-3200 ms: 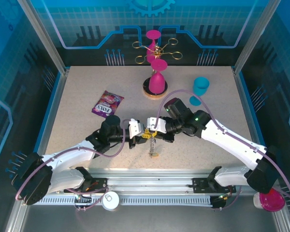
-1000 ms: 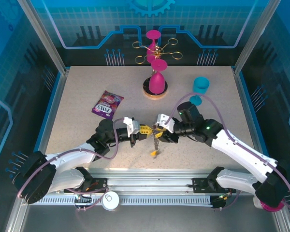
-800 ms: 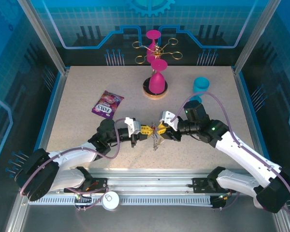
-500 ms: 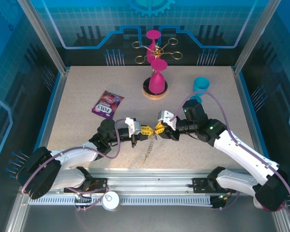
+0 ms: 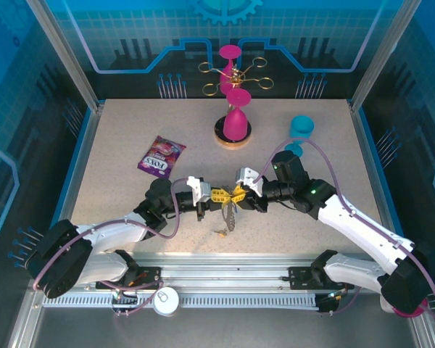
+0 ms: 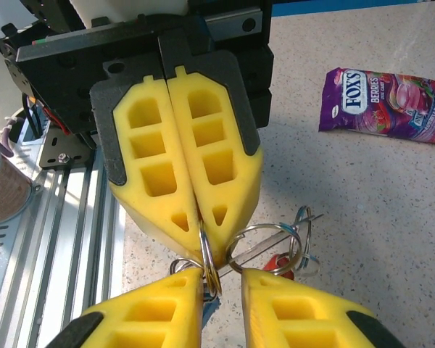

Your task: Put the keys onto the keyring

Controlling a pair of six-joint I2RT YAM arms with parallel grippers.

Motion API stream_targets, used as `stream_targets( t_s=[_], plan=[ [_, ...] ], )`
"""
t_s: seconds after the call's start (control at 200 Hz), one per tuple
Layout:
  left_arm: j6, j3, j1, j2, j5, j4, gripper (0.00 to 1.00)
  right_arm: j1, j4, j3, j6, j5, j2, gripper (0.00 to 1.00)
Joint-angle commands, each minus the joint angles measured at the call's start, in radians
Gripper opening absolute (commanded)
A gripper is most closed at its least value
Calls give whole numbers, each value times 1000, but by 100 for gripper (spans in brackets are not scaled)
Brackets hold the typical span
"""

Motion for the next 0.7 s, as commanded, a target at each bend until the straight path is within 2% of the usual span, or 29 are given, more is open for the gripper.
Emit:
stream_targets(
  t_s=[0.0,0.14,0.22,0.285,0.34,0.44,0.695],
  plan=[
    [-2,-4,-4,7,46,64,0,-3,52,-7,8,-41,-1,21],
    [-8,-5,-3,10,52,69,0,-3,53,-6,1,-46,0,12],
    [-5,-3,-4,9,52,61,0,-4,49,0,-4,-58,3,0],
    [10,0,-4,2,34,28,0,-4,31,9,-17,-58,5,0],
    [28,3,-3,-10,16,-15,10,1,-1,11,-36,-42,8,0],
    [77,33,-4,-42,-1,-151,17,23,-112,75,-102,21,31,0],
    [200,133,-4,-82,-5,-485,17,110,-356,215,-235,198,138,0]
  ],
)
